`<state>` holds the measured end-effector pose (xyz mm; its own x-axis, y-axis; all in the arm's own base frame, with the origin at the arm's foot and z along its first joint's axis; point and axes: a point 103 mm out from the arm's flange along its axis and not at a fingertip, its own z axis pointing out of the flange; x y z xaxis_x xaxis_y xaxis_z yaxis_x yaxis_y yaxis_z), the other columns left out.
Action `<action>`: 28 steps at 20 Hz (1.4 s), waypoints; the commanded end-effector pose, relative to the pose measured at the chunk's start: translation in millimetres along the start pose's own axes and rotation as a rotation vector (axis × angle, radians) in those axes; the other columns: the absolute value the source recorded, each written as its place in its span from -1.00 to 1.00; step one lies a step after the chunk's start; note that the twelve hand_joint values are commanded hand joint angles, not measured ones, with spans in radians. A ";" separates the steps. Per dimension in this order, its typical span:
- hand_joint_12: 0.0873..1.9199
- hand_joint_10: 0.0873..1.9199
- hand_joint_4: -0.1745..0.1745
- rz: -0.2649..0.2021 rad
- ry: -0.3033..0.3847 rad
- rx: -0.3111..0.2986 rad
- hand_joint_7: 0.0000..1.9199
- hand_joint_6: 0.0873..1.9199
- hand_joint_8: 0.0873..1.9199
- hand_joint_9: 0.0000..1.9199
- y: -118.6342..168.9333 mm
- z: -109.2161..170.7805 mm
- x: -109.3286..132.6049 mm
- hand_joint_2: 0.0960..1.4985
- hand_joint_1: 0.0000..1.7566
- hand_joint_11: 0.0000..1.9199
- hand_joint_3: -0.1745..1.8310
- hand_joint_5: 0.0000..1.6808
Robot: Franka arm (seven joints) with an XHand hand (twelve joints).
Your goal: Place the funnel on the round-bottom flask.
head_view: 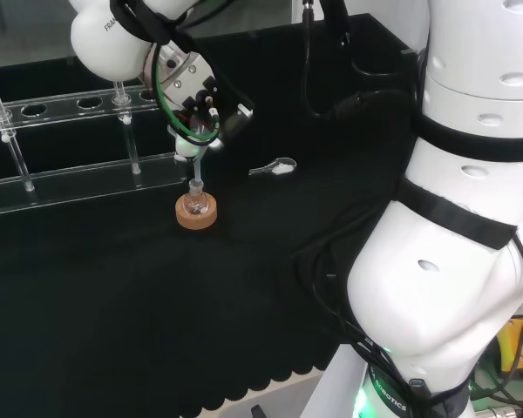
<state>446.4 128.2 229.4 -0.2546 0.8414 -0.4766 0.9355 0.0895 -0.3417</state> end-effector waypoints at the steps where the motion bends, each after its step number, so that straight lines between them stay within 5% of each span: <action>1: 0.01 -0.94 -0.34 -0.004 0.000 -0.002 -0.31 -0.27 -0.36 0.38 1.3 2.4 1.9 -0.13 0.04 -0.01 -0.18 -0.07; 5: 0.01 -0.94 -0.35 0.024 -0.024 0.015 -0.31 -0.27 -0.36 0.38 2.2 4.1 2.7 -0.13 0.04 -0.01 -0.18 -0.07; 12: 0.00 -0.95 -0.35 0.008 -0.022 0.019 -0.31 -0.27 -0.36 0.38 10.9 -1.0 35.5 -0.13 0.04 0.00 -0.17 -0.07; 15: 0.00 -0.95 -0.35 -0.003 0.005 0.013 -0.31 -0.27 -0.36 0.38 12.2 11.8 16.1 -0.13 0.04 0.00 -0.17 -0.07; 28: 0.00 -0.95 -0.36 -0.017 0.003 0.007 -0.31 -0.27 -0.36 0.38 16.3 15.3 16.2 -0.13 0.04 0.00 -0.17 -0.06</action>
<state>453.3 136.1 204.0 -0.2670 0.8389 -0.4743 0.9288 0.0927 -0.3589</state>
